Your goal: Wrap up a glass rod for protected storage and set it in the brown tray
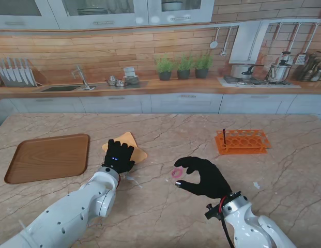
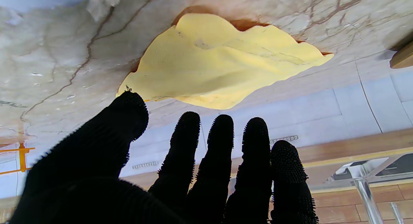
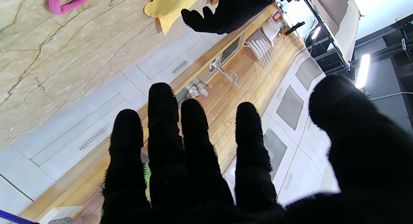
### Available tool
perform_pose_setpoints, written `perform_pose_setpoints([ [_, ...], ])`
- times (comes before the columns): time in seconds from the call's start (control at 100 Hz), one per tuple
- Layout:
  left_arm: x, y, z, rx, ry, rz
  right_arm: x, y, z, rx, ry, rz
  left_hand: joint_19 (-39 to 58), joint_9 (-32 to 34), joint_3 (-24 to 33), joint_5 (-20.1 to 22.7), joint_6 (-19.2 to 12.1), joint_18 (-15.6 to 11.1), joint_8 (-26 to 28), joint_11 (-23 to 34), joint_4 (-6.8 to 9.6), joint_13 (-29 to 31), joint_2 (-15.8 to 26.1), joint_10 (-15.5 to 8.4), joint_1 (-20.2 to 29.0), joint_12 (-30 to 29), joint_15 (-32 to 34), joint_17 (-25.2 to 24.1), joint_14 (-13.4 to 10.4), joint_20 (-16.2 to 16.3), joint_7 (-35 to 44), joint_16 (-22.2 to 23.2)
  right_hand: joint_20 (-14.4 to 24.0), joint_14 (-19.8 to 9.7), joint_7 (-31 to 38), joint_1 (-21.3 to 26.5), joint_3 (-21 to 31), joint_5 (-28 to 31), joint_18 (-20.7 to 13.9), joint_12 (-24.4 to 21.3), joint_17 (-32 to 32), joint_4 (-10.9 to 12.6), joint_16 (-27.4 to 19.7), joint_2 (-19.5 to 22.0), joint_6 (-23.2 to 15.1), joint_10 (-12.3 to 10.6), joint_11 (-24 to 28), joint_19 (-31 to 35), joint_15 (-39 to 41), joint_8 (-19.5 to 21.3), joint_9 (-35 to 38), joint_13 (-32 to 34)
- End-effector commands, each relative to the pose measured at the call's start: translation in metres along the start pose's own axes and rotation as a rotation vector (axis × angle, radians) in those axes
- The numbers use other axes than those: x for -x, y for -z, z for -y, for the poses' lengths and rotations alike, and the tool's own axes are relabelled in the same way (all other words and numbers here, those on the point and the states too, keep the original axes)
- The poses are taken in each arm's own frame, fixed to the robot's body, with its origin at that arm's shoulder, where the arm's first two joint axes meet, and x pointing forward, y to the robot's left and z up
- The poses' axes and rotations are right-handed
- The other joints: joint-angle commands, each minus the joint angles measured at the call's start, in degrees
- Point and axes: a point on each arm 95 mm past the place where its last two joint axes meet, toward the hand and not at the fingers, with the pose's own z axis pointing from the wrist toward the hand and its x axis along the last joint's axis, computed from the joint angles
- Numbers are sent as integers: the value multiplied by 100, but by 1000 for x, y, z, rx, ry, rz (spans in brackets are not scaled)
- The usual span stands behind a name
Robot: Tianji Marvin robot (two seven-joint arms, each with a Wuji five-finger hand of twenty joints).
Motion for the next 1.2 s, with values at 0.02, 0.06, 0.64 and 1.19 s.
perform_pose_setpoints([
  [0.02,-6,-4,2,5,0,-1,-1,-2,0,16,-3,0,213,160,147,187,168,98,65,123,50,68,-230,122,-137,83,105,-30,117,147,201,107,78,4,52,-57,85,136,100,57,11,30,82,-113,-54,-35,92,98,127,2,118,162],
  [0.06,-6,-6,1,10,-12,0,-2,-2,0,19,-2,0,212,185,159,195,151,101,68,130,47,71,-228,110,-133,87,104,-28,118,149,215,104,76,5,54,-59,88,141,97,60,13,30,85,-108,-53,-36,101,105,137,2,130,167],
  [0.64,-6,-18,-29,131,-124,12,-1,-3,-3,50,-10,6,377,1360,1404,835,-287,149,5,462,-250,791,-1181,-125,14,107,314,324,83,525,1285,39,30,19,79,-80,117,177,103,74,18,31,98,-86,-42,-13,148,182,224,-3,192,223],
  [1.19,-16,-18,-31,47,-26,-69,-1,-3,-3,53,-23,16,560,2616,2531,1054,-776,168,-88,338,-387,1280,-1197,-250,797,1555,819,792,-14,668,3033,88,-6,49,86,-130,195,220,102,76,14,45,99,-19,-38,-4,163,225,262,-14,237,243],
])
